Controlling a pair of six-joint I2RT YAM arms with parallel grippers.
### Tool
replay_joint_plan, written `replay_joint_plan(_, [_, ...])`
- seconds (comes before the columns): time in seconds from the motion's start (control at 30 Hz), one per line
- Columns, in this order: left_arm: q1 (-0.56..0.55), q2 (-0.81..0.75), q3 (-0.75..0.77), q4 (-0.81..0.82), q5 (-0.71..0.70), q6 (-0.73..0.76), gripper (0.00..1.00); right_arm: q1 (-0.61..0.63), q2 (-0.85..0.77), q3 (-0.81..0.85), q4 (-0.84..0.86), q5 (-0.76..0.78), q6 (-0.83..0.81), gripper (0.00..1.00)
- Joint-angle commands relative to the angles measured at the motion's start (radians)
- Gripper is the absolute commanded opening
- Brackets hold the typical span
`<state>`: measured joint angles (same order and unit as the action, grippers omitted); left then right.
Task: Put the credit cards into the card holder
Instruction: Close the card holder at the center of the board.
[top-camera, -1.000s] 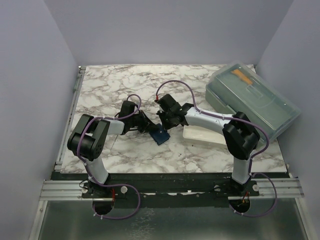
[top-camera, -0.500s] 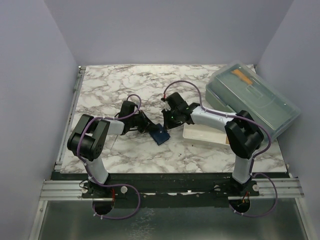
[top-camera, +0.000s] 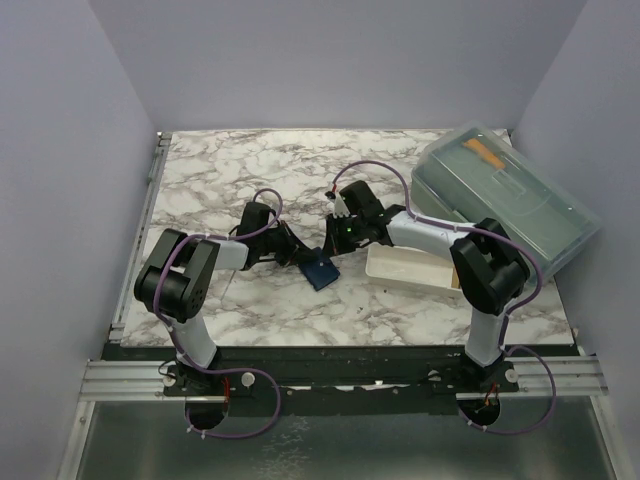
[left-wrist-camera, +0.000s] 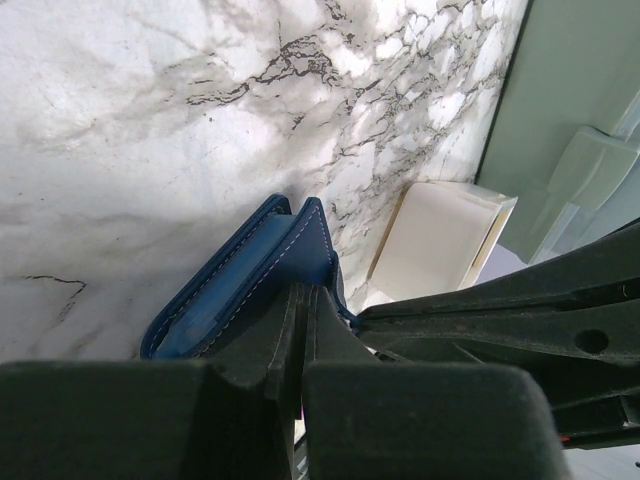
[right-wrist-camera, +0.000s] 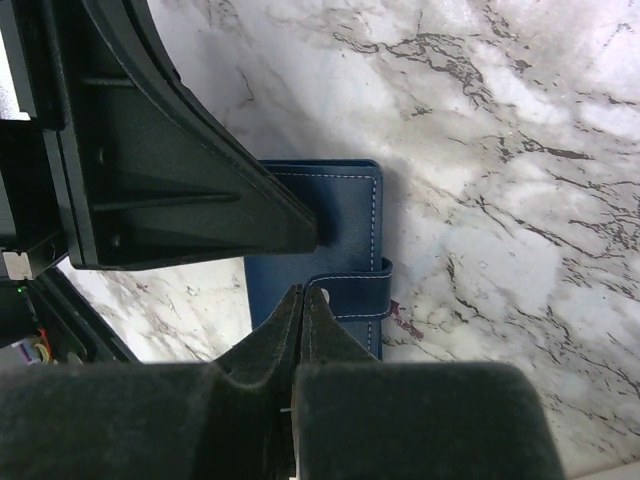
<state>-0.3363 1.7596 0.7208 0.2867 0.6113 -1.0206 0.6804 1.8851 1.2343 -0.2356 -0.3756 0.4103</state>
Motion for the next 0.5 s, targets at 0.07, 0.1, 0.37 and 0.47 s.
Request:
replay_joint_plan(0.07, [-0.010, -0.004, -0.026, -0.052, -0.050, 0.032, 0.00, 0.001, 0.026, -0.019, 0.035, -0.060, 0.012, 0.00])
replay_joint_plan(0.1, [-0.010, -0.005, -0.027, -0.052, -0.050, 0.033, 0.00, 0.001, 0.028, -0.021, 0.033, -0.057, 0.009, 0.00])
replay_joint_plan(0.37, [-0.011, -0.004, -0.027, -0.052, -0.050, 0.033, 0.00, 0.001, 0.047, -0.024, 0.036, -0.042, 0.003, 0.00])
replay_joint_plan(0.47, [-0.010, -0.004, -0.028, -0.051, -0.049, 0.034, 0.00, 0.001, 0.050, -0.025, 0.044, -0.044, 0.008, 0.00])
